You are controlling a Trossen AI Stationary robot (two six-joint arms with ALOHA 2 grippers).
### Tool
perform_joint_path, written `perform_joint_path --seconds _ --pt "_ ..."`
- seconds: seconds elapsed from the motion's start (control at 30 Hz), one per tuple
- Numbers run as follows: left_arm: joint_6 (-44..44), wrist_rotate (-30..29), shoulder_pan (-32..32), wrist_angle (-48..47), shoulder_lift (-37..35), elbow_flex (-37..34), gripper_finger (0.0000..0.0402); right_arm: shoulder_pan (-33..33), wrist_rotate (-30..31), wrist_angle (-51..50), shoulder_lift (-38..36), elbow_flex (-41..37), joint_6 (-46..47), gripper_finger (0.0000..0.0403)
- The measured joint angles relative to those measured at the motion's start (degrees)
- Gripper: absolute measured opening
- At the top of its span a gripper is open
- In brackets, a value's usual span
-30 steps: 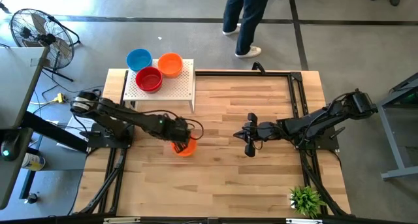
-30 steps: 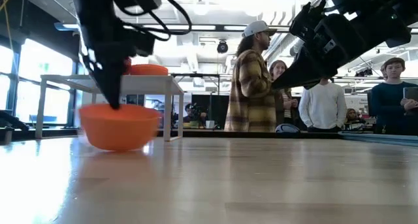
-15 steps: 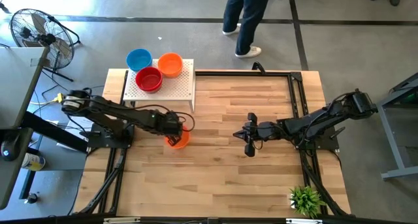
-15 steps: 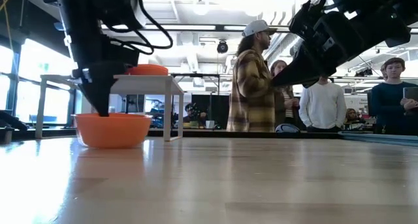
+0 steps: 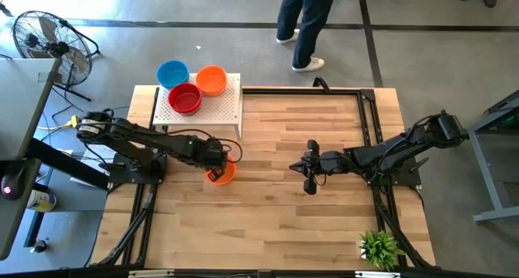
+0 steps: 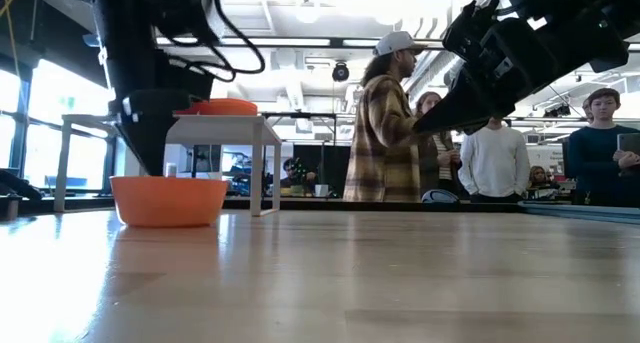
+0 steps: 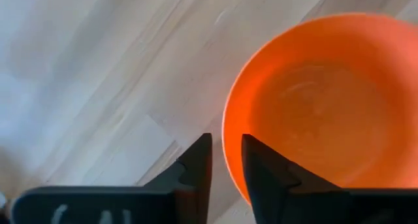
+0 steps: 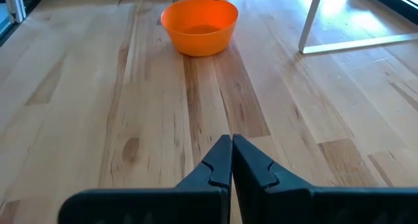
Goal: Pick & Place Mini bowls
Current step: Stack the orange bowl on top of the orange bowl on the shelf
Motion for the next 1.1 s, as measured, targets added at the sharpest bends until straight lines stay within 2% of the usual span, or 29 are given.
perform_joint_path --seconds 0.1,0.2,0.33,0.43,0.53,0.67,0.93,1.1 --pt "2.51 0.27 -0.01 -2.71 -0.74 2.92 0.0094 0.0 0.13 0.0 0.0 0.0 0.0 0.0" --pt "7.42 3.3 -1.22 -2.23 -0.72 6.26 0.0102 0.0 0.13 0.0 0.0 0.0 -0.02 0.0" --pt "17.81 7.31 -6.86 0.38 -0.76 9.77 0.0102 0.0 0.07 0.0 0.0 0.0 -0.45 0.0" --pt "22.45 7.46 -11.41 2.15 0.62 10.63 0.0102 0.0 -0.03 0.0 0.0 0.0 -0.46 0.0" --pt "22.14 4.91 -14.6 1.54 2.0 10.61 0.0102 0.0 -0.04 0.0 0.0 0.0 -0.46 0.0" --pt "19.78 4.39 -16.3 1.98 4.28 10.63 0.0113 0.0 -0.07 0.0 0.0 0.0 -0.48 0.0" --pt "19.09 2.09 -16.14 1.62 9.39 10.41 0.0202 0.0 -0.26 0.0 0.0 0.0 -0.46 0.0" --pt "18.17 2.38 -16.14 2.43 11.37 7.86 0.0199 0.0 -0.28 0.02 0.0 0.0 -0.83 0.0"
